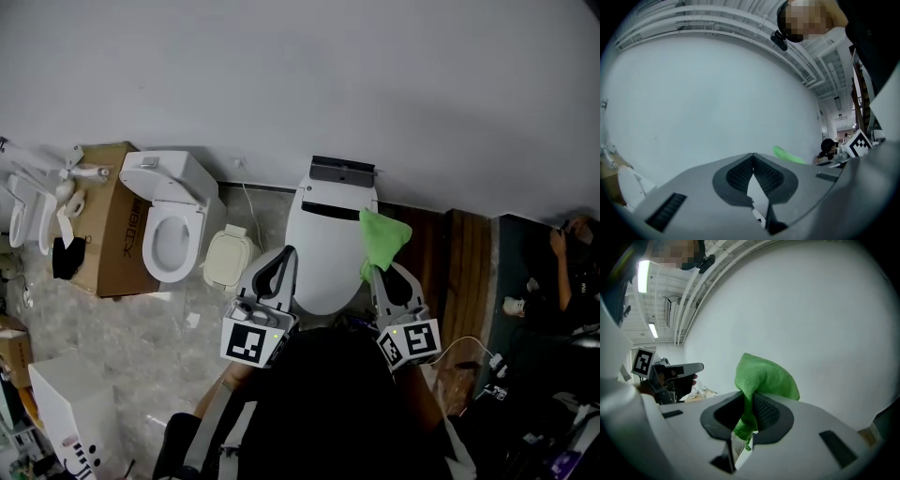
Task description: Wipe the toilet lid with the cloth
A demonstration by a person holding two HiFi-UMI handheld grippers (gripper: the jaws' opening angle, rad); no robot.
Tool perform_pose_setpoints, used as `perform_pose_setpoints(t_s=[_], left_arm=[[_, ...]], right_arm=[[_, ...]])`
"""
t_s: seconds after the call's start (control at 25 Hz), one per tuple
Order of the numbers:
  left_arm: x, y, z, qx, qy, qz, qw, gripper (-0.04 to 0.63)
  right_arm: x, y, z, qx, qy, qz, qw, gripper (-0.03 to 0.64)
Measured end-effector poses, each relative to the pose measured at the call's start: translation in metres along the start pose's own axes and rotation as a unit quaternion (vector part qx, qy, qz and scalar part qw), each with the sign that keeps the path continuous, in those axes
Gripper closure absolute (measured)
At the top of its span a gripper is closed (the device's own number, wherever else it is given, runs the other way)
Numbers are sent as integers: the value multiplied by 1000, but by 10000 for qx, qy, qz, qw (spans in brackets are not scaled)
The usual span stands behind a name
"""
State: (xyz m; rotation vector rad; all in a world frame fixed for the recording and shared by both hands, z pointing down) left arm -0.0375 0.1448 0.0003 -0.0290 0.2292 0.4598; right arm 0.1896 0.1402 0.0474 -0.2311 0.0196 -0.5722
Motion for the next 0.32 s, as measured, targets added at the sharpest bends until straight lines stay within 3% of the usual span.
perform_pose_setpoints(t_s=[0.32], left_arm=[[1,8,1,10,3,-23,10000,592]], right_arm=[[-9,4,2,16,2,-29,10000,551]])
Point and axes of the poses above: the fingertips, and each gripper's own axes: y backward along the fingers, x to its right, z out of its underside, the point moved 7 cm from there along y, backward along the fingers, and after that the axes turned 7 degrees about y, right-handed, at the moved point
